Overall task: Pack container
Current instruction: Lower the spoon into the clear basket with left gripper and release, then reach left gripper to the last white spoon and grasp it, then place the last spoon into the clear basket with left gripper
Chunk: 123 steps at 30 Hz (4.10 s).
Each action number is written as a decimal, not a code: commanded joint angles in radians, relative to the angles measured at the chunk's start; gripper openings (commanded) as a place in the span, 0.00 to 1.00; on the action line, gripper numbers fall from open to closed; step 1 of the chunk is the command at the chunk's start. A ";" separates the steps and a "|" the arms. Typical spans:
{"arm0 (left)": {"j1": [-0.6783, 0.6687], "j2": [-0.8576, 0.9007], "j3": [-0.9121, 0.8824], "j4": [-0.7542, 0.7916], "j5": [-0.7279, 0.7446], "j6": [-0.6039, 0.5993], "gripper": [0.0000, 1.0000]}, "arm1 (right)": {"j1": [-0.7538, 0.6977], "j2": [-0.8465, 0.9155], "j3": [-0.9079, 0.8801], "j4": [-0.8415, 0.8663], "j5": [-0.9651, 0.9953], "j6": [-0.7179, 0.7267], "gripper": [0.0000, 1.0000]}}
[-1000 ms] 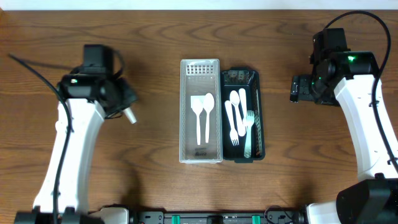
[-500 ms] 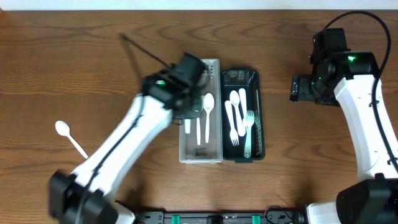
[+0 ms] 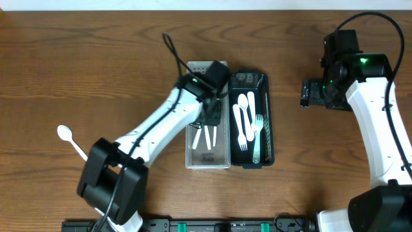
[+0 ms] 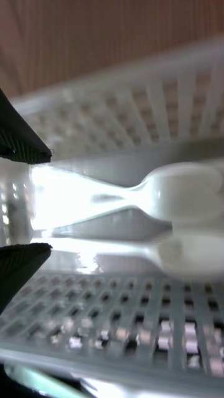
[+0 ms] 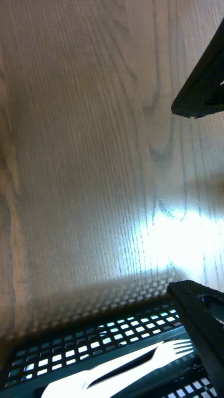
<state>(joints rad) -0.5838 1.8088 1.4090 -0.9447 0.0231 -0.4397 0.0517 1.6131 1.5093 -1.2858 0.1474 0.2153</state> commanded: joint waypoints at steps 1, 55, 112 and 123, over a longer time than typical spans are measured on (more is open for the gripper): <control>0.077 -0.086 0.037 -0.051 -0.023 0.048 0.46 | -0.010 -0.002 0.001 -0.001 0.006 -0.011 0.87; 1.196 0.102 -0.262 0.192 -0.004 0.231 0.73 | -0.010 -0.002 0.001 -0.026 0.006 -0.011 0.87; 0.196 -0.344 -0.030 -0.034 0.101 0.204 0.08 | -0.010 -0.002 0.001 0.029 0.006 -0.011 0.88; 0.047 -0.106 -0.030 0.077 0.101 0.161 0.08 | -0.010 -0.002 0.001 0.028 0.006 -0.011 0.88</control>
<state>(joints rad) -0.5316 1.6409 1.3697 -0.8745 0.1287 -0.2573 0.0517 1.6131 1.5093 -1.2591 0.1474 0.2153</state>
